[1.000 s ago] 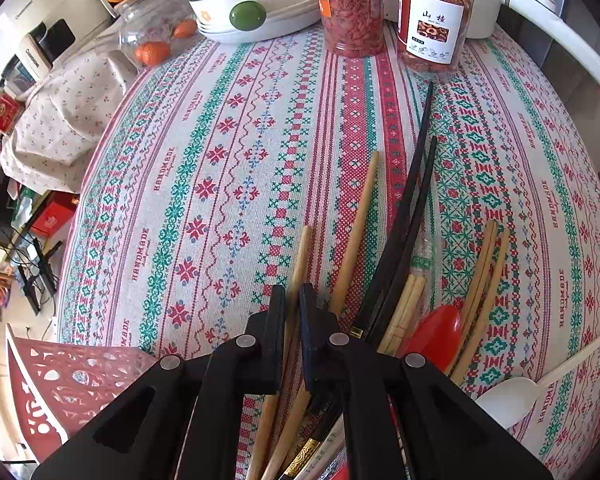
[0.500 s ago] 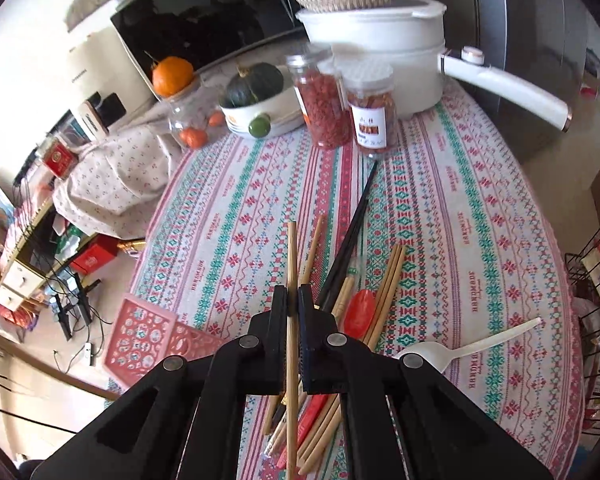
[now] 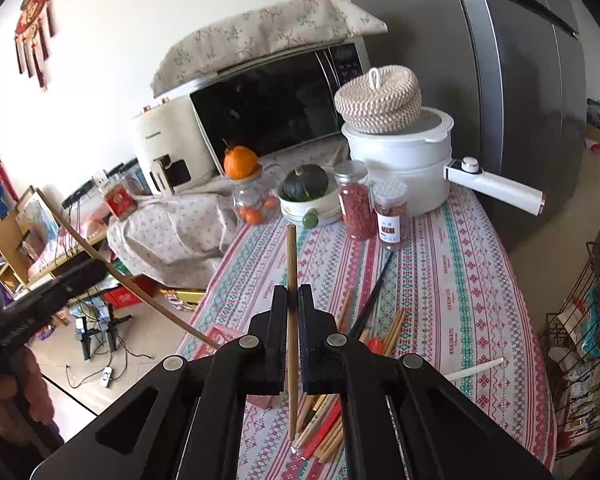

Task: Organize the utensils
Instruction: 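Lower the chopstick into the pink basket and open the left gripper while the right carries its chopstick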

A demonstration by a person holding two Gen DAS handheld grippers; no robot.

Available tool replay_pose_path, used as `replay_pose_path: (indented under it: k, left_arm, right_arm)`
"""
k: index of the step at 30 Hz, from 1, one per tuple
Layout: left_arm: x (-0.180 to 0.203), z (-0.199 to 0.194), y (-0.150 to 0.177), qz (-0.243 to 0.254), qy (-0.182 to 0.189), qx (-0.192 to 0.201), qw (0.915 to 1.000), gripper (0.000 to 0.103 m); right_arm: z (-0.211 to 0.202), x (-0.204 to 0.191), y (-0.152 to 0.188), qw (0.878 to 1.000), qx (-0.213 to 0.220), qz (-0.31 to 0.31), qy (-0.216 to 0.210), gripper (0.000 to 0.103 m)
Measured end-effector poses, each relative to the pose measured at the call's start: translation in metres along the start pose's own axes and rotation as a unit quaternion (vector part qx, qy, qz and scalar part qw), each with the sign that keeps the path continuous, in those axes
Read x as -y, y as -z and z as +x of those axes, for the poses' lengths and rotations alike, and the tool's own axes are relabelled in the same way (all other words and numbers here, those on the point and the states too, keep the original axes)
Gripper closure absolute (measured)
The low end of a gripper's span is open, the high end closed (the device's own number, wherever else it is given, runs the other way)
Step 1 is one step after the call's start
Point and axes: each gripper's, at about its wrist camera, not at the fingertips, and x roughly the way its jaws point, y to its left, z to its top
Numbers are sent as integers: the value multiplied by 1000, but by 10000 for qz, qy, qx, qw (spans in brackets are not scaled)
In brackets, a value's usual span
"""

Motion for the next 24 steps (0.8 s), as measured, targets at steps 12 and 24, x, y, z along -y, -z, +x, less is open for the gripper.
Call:
replay_pose_path:
  k: [12, 24]
  left_arm:
    - [-15, 54, 24, 4, -87, -830, 9965, 96]
    - [-24, 38, 28, -69, -331, -843, 9959, 28]
  right_arm:
    - [-35, -20, -18, 9973, 635, -21, -360, 98]
    - [-24, -39, -29, 9931, 950, 105, -679, 98]
